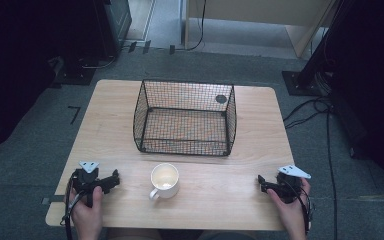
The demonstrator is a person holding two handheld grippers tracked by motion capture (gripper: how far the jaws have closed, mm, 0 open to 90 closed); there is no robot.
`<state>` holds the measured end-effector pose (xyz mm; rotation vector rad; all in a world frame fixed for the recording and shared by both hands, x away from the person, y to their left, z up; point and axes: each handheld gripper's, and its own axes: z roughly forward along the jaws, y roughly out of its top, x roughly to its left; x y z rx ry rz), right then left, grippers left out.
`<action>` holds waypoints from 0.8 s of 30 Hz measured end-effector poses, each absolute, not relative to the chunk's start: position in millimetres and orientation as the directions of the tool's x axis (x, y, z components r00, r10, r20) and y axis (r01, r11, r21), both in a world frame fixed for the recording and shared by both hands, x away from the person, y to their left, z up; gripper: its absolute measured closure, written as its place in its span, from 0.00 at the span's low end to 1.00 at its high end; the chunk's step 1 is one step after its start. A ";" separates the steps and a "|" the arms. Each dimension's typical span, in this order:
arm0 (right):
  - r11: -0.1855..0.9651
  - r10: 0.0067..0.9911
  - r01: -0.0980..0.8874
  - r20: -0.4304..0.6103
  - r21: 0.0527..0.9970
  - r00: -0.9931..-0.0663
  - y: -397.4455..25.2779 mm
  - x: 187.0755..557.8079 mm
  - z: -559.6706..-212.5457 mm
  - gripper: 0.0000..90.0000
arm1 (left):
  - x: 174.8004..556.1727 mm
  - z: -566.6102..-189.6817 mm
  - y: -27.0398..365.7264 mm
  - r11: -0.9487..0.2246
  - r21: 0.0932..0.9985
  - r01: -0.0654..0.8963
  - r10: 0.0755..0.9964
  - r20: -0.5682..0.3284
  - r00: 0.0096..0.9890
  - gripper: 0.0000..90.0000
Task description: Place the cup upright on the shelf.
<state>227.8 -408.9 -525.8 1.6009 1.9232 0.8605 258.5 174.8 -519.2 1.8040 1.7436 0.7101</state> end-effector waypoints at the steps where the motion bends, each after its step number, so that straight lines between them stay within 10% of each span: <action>1: 0.111 0.982 0.672 0.025 0.732 -0.189 -408.7 227.7 -525.8 0.12 | 258.5 -519.2 174.8 -0.029 0.691 0.722 0.999 0.010 0.030 0.02; 24: 0.121 0.970 0.613 0.039 0.780 -0.240 -374.6 218.5 -486.8 0.13 | 258.5 -519.1 174.7 -0.028 0.690 0.723 1.000 0.010 0.030 0.02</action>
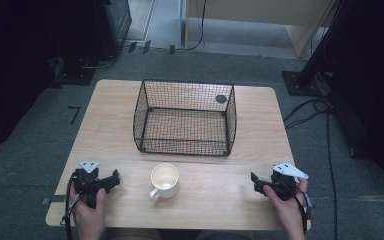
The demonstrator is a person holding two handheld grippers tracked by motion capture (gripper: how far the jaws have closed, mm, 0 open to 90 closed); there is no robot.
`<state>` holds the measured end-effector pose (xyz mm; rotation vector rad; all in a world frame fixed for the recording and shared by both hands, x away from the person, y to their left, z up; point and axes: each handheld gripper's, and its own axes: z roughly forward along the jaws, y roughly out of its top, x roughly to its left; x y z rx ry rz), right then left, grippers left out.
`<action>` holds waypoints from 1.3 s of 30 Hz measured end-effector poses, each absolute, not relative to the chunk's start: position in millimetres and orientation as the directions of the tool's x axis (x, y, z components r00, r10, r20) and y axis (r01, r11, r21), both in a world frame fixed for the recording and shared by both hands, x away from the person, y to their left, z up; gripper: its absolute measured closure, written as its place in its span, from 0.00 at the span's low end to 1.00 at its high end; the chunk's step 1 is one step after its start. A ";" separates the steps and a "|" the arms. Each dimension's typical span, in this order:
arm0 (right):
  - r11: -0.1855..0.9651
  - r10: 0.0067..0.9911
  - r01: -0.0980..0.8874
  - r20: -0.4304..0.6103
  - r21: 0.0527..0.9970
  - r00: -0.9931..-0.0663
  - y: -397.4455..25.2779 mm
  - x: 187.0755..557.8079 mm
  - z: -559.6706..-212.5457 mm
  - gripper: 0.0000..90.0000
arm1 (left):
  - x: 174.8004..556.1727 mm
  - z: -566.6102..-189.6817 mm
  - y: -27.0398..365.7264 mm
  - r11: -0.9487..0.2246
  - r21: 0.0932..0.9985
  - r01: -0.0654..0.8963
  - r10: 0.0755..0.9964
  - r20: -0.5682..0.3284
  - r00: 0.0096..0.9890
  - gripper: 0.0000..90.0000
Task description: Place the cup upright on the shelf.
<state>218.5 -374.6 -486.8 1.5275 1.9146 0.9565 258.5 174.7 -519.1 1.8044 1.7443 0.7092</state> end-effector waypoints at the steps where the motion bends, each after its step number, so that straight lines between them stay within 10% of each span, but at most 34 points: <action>1: 0.127 0.968 0.611 0.037 0.782 -0.248 -371.7 218.9 -484.6 0.13 | 258.5 -519.2 174.6 -0.028 0.691 0.722 1.000 0.010 0.029 0.02; 39: 0.239 0.881 0.547 0.058 0.802 -0.469 -271.4 233.7 -454.6 0.09 | 258.6 -519.2 174.7 -0.029 0.691 0.722 0.999 0.011 0.030 0.02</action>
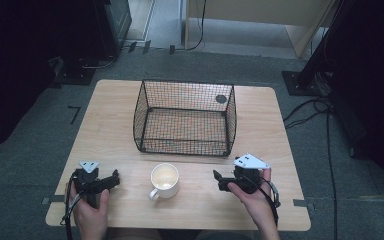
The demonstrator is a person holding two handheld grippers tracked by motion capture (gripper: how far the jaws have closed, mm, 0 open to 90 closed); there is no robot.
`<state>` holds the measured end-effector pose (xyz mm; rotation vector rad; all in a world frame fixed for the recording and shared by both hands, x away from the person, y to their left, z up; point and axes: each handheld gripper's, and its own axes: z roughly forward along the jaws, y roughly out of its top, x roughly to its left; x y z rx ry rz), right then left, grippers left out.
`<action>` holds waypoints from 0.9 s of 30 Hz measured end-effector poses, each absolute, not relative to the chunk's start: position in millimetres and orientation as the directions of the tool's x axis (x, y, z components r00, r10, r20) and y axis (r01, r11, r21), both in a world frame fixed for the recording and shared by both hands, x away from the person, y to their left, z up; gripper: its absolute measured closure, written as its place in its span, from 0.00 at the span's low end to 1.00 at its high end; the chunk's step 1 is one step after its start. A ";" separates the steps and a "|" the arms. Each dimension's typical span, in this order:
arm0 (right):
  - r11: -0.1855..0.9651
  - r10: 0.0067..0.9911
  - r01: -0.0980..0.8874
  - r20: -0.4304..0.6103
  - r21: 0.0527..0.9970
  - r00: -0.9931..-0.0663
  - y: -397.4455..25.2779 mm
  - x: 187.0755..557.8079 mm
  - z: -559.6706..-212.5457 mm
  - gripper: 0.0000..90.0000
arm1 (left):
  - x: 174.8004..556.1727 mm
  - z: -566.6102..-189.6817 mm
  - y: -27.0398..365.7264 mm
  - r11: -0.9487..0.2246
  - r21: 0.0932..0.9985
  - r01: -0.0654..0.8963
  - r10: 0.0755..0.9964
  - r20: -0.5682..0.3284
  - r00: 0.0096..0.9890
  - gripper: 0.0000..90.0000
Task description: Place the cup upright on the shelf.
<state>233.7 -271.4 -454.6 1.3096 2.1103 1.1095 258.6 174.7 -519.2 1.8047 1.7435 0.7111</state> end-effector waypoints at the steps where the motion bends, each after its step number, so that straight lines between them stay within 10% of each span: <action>1: 0.239 0.879 0.545 0.060 0.803 -0.474 -268.8 233.8 -454.6 0.09 | 258.6 -519.2 174.7 -0.029 0.691 0.722 0.999 0.011 0.030 0.02; 27: 0.265 0.816 0.511 0.093 0.818 -0.571 -215.4 233.0 -452.0 0.09 | 258.6 -519.2 174.5 -0.029 0.691 0.722 0.999 0.010 0.030 0.02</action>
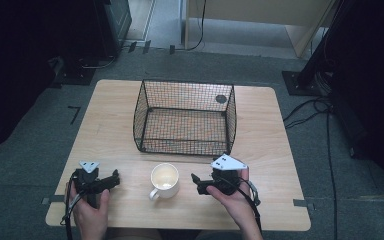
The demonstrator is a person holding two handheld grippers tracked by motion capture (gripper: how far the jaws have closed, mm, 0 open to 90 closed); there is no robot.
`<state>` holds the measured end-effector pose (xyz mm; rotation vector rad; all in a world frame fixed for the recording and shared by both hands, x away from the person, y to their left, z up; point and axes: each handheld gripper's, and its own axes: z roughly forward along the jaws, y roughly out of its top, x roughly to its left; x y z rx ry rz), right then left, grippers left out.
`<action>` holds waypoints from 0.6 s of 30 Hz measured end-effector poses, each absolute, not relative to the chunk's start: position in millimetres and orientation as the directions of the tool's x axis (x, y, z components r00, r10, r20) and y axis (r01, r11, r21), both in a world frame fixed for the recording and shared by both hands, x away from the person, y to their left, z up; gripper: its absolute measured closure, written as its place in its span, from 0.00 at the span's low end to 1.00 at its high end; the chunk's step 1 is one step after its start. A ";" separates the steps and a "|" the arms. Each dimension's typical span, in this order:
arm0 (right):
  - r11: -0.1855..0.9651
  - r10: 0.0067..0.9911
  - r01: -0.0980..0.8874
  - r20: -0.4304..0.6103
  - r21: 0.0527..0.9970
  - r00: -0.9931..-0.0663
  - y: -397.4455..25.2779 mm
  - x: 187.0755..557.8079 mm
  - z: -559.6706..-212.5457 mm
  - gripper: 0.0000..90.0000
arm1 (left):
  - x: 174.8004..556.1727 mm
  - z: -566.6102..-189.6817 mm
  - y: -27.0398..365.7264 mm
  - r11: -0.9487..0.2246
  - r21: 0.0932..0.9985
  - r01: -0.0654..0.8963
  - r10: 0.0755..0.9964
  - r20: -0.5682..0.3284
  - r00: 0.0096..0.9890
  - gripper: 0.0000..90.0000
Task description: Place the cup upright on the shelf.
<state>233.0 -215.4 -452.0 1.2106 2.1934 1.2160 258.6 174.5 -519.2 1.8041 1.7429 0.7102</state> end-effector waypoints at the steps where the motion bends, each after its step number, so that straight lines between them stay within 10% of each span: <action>1: 0.265 0.816 0.511 0.093 0.818 -0.571 -215.4 233.0 -452.0 0.09 | 258.6 -519.2 174.5 -0.029 0.691 0.722 0.999 0.010 0.030 0.02; 18: 0.306 0.753 0.487 0.105 0.818 -0.649 -178.4 223.4 -450.9 0.02 | 258.8 -519.2 174.3 -0.029 0.691 0.722 0.999 0.010 0.030 0.02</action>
